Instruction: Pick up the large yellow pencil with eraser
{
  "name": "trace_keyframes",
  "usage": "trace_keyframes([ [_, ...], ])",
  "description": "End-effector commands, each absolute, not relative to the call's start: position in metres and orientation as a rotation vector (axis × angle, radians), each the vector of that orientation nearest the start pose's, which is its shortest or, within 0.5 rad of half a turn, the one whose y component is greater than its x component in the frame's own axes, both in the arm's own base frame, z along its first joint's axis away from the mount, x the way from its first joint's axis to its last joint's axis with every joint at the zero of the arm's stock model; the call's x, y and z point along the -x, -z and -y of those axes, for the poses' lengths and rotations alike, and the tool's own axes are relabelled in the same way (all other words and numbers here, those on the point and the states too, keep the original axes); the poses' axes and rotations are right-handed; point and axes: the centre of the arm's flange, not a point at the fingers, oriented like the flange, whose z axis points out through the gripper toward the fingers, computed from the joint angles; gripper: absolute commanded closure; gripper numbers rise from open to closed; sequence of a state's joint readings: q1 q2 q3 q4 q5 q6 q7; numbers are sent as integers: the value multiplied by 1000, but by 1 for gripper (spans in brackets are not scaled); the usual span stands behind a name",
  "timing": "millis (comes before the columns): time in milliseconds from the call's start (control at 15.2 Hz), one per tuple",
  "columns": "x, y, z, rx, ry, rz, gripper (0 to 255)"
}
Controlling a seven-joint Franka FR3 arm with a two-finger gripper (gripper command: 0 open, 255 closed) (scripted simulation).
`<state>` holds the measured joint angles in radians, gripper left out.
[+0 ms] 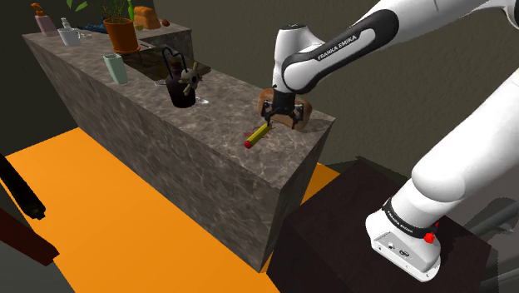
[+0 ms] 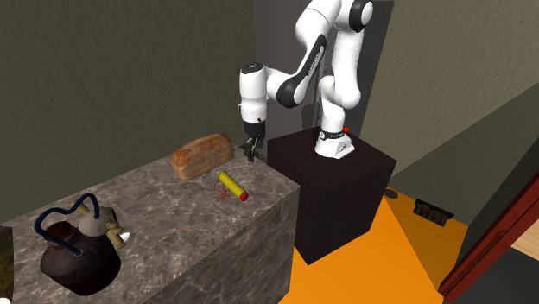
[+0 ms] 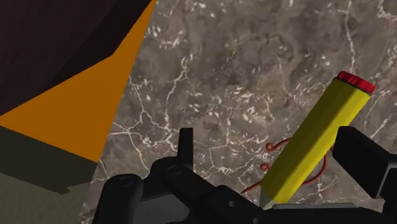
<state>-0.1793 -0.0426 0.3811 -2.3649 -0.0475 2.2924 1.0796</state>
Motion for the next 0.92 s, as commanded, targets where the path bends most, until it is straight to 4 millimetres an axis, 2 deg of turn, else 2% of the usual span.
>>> trace_keyframes([
  [0,-501,-324,-97,2865,31,-1417,0],
  [594,-588,-256,-83,2601,131,-1818,0],
  [858,-588,-240,-83,2600,132,-1819,0],
])
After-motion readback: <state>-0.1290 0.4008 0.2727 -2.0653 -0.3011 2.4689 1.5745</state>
